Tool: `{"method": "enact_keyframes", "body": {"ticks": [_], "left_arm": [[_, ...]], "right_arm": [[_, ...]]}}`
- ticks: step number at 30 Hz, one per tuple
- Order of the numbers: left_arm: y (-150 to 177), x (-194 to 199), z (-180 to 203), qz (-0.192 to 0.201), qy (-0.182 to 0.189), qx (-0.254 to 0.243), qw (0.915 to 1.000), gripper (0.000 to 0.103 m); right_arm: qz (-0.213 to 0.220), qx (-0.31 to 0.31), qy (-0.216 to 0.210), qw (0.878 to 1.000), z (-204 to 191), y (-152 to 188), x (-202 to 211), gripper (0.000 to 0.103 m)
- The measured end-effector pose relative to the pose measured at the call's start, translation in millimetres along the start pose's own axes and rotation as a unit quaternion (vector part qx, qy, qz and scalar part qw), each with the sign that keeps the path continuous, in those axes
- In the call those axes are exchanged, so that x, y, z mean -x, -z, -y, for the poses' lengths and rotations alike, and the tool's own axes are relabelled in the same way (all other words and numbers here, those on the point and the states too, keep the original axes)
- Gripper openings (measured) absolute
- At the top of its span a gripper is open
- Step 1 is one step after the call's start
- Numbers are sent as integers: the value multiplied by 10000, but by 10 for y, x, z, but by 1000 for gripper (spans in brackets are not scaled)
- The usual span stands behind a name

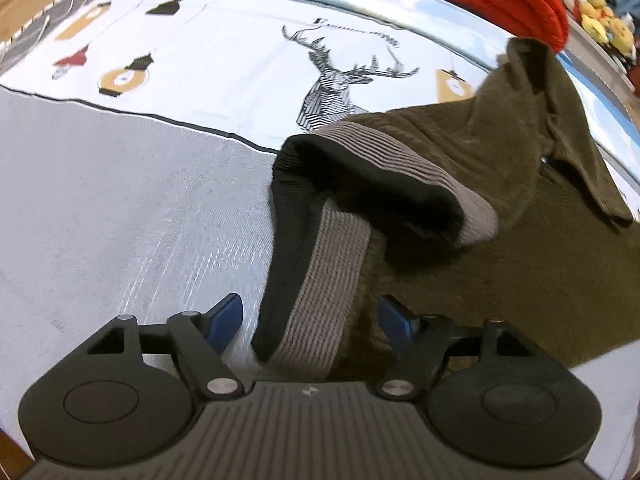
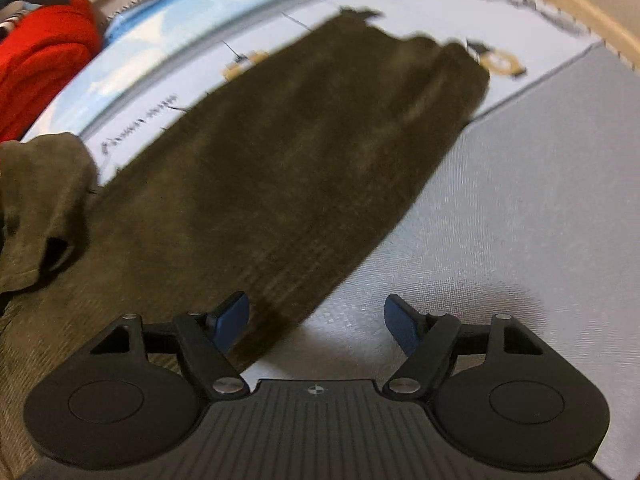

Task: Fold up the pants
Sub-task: 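Grasp the striped waistband with the left gripper while the right gripper pinches a pant leg hem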

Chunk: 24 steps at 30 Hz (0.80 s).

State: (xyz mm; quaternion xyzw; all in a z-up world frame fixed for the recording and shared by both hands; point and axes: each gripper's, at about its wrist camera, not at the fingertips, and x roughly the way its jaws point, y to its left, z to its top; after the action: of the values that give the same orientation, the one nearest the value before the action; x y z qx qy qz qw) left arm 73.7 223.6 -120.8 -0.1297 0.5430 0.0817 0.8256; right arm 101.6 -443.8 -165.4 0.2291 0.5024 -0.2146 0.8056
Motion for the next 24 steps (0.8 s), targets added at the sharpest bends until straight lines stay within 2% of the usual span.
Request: {"method": "enact_keyframes", "body": {"ticks": [2, 4, 6, 8, 9, 10, 11, 12, 13, 14, 15, 18, 21, 24], "left_arm": [[-55, -118, -33, -107, -6, 145, 9998, 84], [-109, -287, -32, -269, 50, 250, 9993, 84], [-133, -403, 6, -359, 49, 246, 9990, 86], [-146, -442, 114, -210, -85, -5, 9997, 87], [-147, -451, 174, -158, -120, -155, 9997, 85], [-139, -454, 237, -110, -150, -317, 9993, 83], [-135, -455, 303, -68, -227, -503, 9985, 80], [-133, -450, 337, -70, -261, -585, 9979, 73], [-135, -435, 355, -75, -265, -622, 9977, 68], [-141, -406, 361, -80, -307, -626, 9975, 57], [-150, -373, 348, -104, -308, -591, 9977, 51], [-119, -243, 366, -61, -256, -825, 9962, 39], [-38, -86, 439, 49, -223, -1189, 9926, 34], [49, 62, 429, 111, -127, -1341, 9908, 32]], "right_arm": [[-70, -77, 23, 9999, 21, -28, -119, 80], [34, 9, 65, 10000, -31, -41, -151, 85], [91, 174, 186, 9996, -131, -46, -189, 86], [177, 398, 267, 9987, -232, -57, -227, 81], [234, 537, 308, 9978, -280, -55, -236, 73], [302, 652, 335, 9968, -320, -57, -236, 58], [357, 696, 342, 9964, -327, -71, -230, 50], [401, 699, 346, 9962, -341, -93, -214, 32], [423, 675, 355, 9962, -338, -121, -196, 19], [427, 652, 345, 9964, -305, -166, -206, 17], [433, 632, 332, 9965, -282, -177, -182, 13], [449, 667, 272, 9964, -236, -186, -81, 8], [449, 695, 176, 9964, -138, -141, 77, 7], [383, 832, 127, 9957, -39, -36, 236, 7]]}}
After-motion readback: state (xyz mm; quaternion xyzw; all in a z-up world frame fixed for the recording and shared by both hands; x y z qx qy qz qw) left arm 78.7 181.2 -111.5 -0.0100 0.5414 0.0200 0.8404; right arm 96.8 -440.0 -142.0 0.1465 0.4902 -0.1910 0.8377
